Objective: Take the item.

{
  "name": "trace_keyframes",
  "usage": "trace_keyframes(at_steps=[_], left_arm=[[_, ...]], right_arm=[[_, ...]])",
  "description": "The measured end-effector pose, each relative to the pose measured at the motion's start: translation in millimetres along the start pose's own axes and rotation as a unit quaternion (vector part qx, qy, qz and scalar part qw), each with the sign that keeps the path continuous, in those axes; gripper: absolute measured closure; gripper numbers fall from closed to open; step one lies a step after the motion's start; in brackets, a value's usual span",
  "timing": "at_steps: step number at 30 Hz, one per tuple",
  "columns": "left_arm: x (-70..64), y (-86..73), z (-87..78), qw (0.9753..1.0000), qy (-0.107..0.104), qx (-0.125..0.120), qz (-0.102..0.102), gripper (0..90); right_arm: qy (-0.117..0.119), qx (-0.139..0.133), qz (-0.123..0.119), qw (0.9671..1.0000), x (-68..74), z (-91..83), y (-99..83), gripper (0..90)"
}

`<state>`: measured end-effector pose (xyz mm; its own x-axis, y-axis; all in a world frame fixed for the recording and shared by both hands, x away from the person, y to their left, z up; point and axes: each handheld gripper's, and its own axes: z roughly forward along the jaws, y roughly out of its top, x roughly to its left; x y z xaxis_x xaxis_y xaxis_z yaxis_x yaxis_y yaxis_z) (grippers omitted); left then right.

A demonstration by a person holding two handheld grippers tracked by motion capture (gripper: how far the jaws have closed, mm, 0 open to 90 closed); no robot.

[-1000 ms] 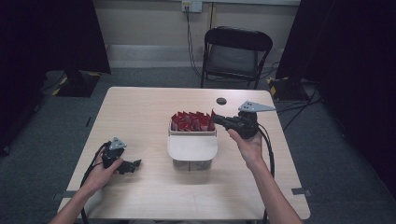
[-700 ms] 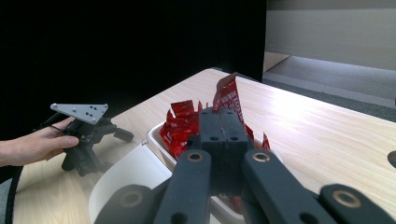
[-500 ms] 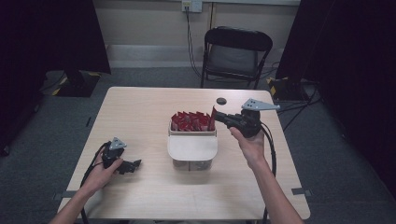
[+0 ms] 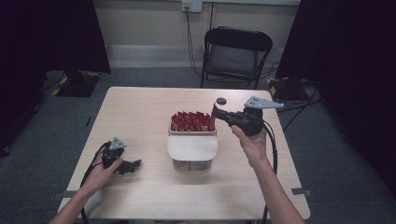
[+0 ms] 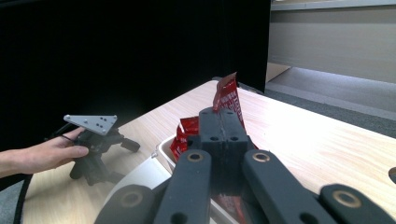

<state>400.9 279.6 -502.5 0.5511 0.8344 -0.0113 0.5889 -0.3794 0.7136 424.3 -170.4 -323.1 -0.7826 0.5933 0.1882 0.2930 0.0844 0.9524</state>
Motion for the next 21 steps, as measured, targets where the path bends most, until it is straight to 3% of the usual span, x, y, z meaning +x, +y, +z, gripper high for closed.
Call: trace_keyframes(at_steps=[21], left_arm=[[0.0, 0.0, 0.0, 1.0000, 0.000, 0.000, 0.000, 0.0]], right_arm=[[0.001, -0.023, -0.007, 0.9997, 4.6, -9.6, 9.7, 90.0]])
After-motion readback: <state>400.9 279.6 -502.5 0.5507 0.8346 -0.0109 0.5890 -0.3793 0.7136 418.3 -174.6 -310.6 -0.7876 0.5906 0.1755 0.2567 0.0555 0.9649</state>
